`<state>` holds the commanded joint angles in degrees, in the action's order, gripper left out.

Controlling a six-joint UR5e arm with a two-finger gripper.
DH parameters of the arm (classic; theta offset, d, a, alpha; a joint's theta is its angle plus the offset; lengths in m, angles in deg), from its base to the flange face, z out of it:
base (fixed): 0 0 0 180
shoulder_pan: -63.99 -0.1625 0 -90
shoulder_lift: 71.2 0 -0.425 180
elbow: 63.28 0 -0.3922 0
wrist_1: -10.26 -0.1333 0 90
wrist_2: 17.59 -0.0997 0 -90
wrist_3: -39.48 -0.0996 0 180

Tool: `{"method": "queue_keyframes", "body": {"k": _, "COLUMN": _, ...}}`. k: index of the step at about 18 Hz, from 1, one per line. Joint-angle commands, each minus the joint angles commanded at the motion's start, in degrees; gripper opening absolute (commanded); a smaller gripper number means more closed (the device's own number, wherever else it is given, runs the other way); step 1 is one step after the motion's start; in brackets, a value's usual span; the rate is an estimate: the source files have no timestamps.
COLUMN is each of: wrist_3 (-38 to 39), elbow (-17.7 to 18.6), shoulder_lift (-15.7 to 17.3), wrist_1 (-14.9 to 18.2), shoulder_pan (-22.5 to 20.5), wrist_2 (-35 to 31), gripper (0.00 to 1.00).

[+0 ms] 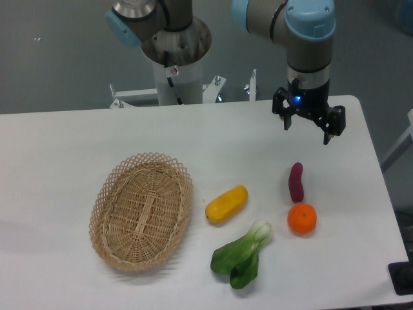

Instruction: Pick up the sweet potato from the table

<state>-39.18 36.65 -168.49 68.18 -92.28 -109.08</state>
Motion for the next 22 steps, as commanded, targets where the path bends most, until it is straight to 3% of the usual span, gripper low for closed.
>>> {"method": "queue_keyframes", "body": {"k": 11, "wrist_3": 4.5, "elbow": 0.3, "shoulder_lift": -2.3, "wrist_1": -0.7, "shoulder_pan": 0.4, "wrist_2": 0.4, "gripper": 1.0}}
{"method": "queue_keyframes", "body": {"k": 14, "wrist_3": 5.0, "elbow": 0.3, "shoulder_lift": -4.9, "wrist_1": -1.4, "shoulder_pan": 0.4, "wrist_2": 0.4, "gripper": 1.0}}
{"method": "queue_keyframes", "body": {"k": 18, "wrist_3": 7.3, "elbow": 0.6, "shoulder_lift": -9.0, "wrist_1": -7.4, "shoulder_pan": 0.8, "wrist_2": -0.1, "gripper": 1.0}}
{"method": "queue_keyframes", "body": {"k": 22, "wrist_3": 7.4, "elbow": 1.1, "shoulder_lift": -12.3, "wrist_1": -8.2, "shoulder_pan": 0.3, "wrist_2": -0.1, "gripper": 1.0}}
